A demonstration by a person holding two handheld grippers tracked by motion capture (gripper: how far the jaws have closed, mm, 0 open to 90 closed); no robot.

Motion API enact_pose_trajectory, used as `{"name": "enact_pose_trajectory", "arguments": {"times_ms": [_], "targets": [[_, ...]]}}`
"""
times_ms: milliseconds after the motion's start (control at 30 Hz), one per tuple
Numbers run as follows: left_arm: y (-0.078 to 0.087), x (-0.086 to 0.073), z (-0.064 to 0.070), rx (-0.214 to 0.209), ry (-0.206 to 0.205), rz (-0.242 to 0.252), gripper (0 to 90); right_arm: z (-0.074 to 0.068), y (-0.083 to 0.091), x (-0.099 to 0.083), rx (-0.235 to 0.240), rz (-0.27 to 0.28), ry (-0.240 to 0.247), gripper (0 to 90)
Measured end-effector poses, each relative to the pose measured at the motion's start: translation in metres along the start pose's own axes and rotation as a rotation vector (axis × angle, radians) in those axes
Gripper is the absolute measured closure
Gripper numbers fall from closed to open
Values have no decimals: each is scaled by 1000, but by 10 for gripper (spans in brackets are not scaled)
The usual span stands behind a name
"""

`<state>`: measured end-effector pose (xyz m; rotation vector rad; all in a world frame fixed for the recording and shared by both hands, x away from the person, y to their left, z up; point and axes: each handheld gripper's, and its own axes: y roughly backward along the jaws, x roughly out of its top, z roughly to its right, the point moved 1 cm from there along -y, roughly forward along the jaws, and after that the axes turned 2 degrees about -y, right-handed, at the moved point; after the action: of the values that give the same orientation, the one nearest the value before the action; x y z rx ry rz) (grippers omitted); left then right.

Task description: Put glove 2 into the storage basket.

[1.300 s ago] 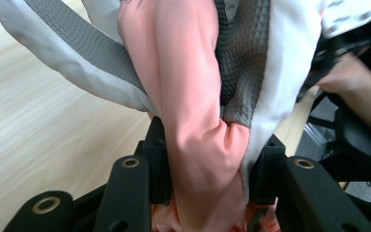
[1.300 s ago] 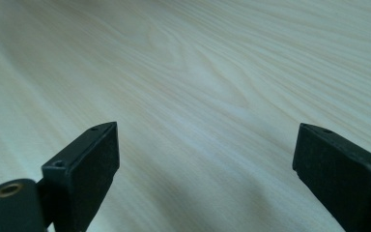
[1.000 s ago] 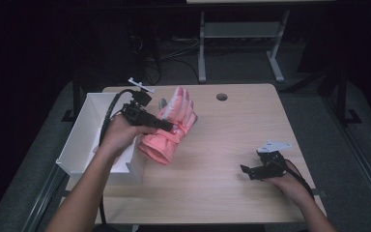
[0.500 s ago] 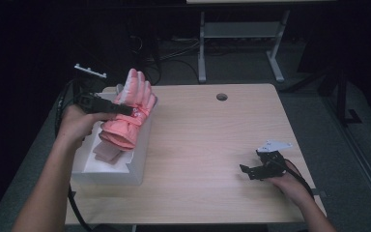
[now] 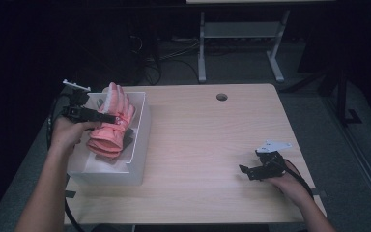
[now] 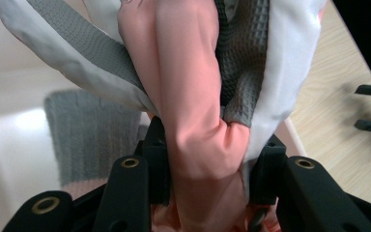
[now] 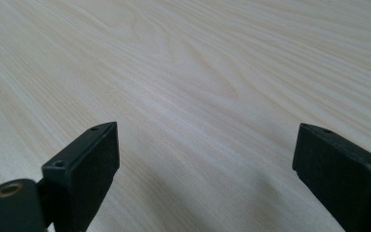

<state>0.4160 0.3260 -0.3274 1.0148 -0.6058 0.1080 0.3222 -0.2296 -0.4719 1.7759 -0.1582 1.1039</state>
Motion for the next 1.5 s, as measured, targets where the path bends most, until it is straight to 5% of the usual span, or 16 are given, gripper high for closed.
{"name": "enact_pose_trajectory", "arguments": {"times_ms": [433, 533, 700, 867, 1167, 1500], "targets": [[-73, -27, -12, -12, 11, -136, 550, 0, 2, 1, -2, 7, 3, 89], [-74, -30, -13, -20, 5, -126, 481, -1, 2, 1, 1, 12, 0, 90], [-63, -26, -9, 31, -28, -96, 166, -1, 2, 1, -1, 6, 5, 89], [-35, -15, -1, 62, -74, -34, 137, -1, 2, 1, -1, 7, 0, 89], [-2, 2, 41, 74, -199, 92, 137, -1, 2, 1, -1, 8, 1, 90], [-25, 10, 114, -25, -355, 130, 138, -1, 2, 1, 3, 8, 2, 90]]}}
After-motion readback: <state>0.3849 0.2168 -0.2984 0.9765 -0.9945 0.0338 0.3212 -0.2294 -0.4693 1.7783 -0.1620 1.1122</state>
